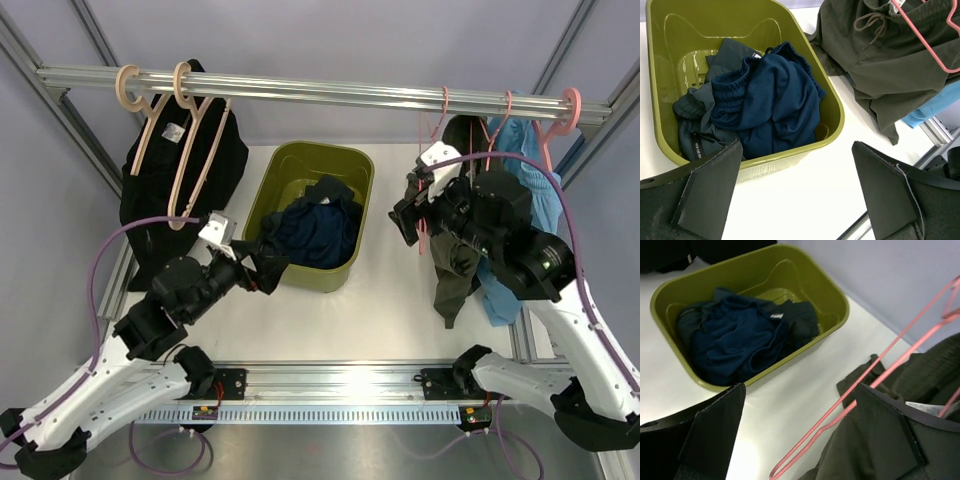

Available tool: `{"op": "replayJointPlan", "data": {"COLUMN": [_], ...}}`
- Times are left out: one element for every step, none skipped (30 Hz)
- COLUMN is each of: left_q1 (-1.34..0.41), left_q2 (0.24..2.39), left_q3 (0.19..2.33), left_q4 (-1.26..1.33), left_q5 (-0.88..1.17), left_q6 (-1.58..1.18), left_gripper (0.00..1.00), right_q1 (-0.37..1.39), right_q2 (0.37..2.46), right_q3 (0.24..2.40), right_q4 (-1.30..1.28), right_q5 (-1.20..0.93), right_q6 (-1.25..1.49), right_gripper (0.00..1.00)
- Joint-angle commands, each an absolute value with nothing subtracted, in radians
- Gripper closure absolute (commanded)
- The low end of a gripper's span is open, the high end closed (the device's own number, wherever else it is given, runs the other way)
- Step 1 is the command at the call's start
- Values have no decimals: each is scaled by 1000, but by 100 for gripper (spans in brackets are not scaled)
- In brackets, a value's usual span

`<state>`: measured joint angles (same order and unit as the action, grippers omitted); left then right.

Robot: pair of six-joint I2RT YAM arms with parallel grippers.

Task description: Remove the shorts from the hanger

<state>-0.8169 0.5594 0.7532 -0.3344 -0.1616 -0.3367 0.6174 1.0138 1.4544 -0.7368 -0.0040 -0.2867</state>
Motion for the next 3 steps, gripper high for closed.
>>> {"op": "replayJointPlan", "data": {"left_q1": [-818, -818, -818], "left_q2": [574, 575, 575], "left_q3": [793, 795, 793], "left_q4": [-268, -267, -268], "left_q5": [-166, -164, -164], "left_q6": [-350, -348, -348], "left_gripper": [4, 4, 4], "right_q1": [597, 594, 588], "right_q2": [993, 988, 986], "right_q3": [1456, 1457, 1459], "right_q4": [-647, -643, -641], "right_q5": [90, 97, 97], "right_q6": [-250, -241, -233], "right_gripper": [1, 1, 1]}}
